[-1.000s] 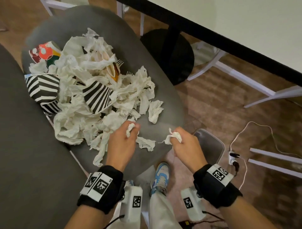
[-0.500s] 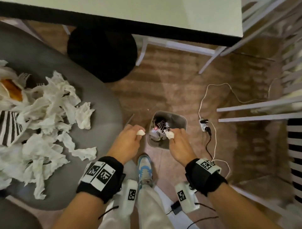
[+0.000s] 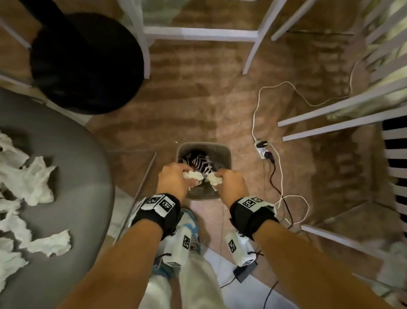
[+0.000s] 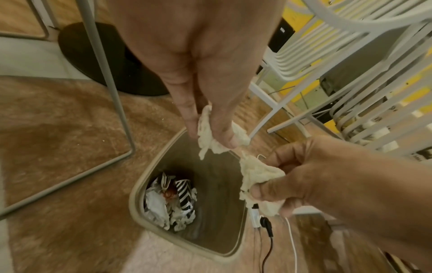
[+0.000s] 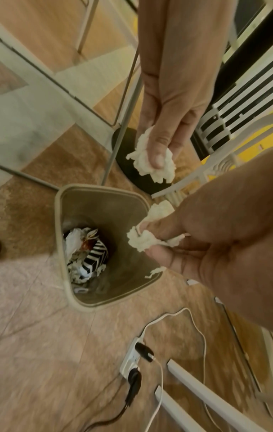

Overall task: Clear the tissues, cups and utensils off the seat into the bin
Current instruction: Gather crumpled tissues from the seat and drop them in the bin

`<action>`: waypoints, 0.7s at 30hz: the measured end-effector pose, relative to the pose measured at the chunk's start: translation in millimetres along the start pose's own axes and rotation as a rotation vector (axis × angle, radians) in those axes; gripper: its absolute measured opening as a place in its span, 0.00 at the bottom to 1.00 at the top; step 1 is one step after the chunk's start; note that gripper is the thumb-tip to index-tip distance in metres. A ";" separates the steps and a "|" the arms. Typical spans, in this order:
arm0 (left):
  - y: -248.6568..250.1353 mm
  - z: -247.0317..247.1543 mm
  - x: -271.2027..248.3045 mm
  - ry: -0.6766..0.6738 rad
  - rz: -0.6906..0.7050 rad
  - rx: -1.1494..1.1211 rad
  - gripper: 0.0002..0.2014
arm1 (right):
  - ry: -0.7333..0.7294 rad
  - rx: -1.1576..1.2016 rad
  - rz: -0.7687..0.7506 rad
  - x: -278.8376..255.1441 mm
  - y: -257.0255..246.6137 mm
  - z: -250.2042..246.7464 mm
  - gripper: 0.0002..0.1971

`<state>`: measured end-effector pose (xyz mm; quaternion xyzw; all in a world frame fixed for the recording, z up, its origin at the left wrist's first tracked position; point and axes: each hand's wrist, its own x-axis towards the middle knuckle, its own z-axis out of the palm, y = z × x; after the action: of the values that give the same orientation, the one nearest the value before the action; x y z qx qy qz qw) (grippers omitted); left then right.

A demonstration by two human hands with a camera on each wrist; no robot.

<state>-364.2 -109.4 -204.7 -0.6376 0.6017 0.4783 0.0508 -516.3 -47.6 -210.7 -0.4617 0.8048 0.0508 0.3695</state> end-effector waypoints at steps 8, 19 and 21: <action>-14.9 14.1 -9.4 -0.175 -0.011 0.086 0.31 | -0.155 -0.005 -0.036 -3.5 12.1 -7.9 0.26; -85.0 -100.0 -158.0 0.507 -0.012 -0.392 0.07 | -0.106 -0.103 -0.543 -61.4 -138.9 -55.0 0.16; -110.7 -120.1 -177.2 0.710 -0.115 -0.338 0.08 | -0.108 -0.141 -0.669 -67.8 -183.8 -52.3 0.18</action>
<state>-175.7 -29.0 -77.8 -0.7952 0.4582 0.3168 -0.2393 -381.1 -126.4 -81.8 -0.7212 0.5825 0.0068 0.3749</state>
